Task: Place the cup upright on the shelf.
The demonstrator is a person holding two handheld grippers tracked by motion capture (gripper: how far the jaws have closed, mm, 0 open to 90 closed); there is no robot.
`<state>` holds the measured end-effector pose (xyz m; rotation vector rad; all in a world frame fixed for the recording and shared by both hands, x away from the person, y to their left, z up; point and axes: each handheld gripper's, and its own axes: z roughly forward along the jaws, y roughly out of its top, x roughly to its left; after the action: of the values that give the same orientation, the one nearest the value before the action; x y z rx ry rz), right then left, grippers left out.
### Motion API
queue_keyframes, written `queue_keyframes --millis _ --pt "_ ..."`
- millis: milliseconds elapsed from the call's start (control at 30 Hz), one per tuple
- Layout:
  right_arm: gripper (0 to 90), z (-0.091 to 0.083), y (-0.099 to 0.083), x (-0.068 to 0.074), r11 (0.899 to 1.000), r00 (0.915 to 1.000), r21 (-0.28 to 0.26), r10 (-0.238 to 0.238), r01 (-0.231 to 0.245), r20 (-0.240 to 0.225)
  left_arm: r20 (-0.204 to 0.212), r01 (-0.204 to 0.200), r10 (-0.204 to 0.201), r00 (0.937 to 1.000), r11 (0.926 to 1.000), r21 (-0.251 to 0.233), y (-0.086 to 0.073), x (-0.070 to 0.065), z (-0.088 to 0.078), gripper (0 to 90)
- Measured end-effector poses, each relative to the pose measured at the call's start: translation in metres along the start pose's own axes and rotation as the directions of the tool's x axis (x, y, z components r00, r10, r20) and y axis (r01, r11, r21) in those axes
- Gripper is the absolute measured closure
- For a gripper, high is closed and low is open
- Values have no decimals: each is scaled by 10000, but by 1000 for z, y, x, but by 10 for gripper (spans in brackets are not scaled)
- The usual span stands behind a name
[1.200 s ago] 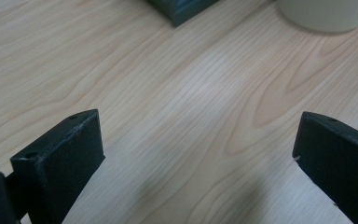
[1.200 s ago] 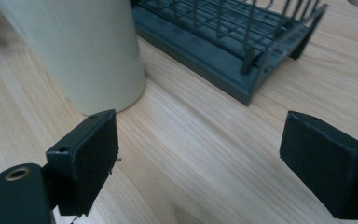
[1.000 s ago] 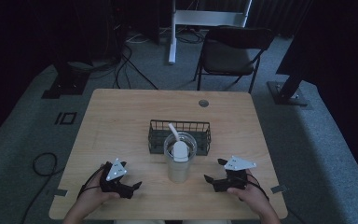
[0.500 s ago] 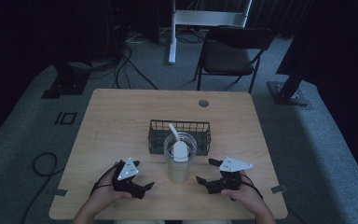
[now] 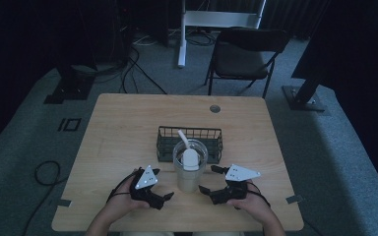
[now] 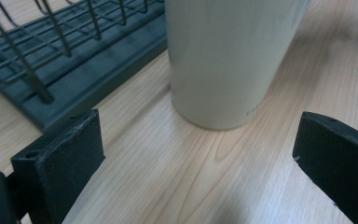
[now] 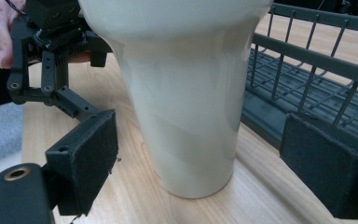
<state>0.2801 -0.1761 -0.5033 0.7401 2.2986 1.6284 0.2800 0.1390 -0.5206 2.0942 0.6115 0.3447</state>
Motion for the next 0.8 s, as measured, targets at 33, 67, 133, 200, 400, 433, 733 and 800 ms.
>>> queue_keyframes --millis 33,67,133,200,400,433,733,800 --pt "114 1 1 0 10000 10000 7 -43 43 5 71 -17 17 10000 10000 -2 1 0 1 30" --pt "114 1 1 0 10000 10000 -36 -69 69 35 89 -32 32 10000 10000 -30 3 -1 3 36" --pt "114 3 2 0 9999 10000 -125 -64 64 59 209 -11 12 9998 10000 -73 6 -2 7 37" --pt "114 4 3 0 9997 9999 -226 -112 112 40 254 -88 90 9996 9999 -97 9 -3 11 37" --pt "114 7 5 0 9987 9996 -418 -286 282 -91 422 -137 145 9990 9997 -185 16 -6 21 40" --pt "114 8 5 0 9984 9995 -464 -320 318 -33 451 -178 186 9988 9997 -194 17 -6 22 42" --pt "127 14 5 -2 9954 9989 -905 -352 322 -320 656 7 35 9978 9979 -640 21 -7 33 67" --pt "127 17 5 -1 9959 9986 -865 -305 266 -438 677 79 -34 9977 9977 -669 21 -7 35 74"
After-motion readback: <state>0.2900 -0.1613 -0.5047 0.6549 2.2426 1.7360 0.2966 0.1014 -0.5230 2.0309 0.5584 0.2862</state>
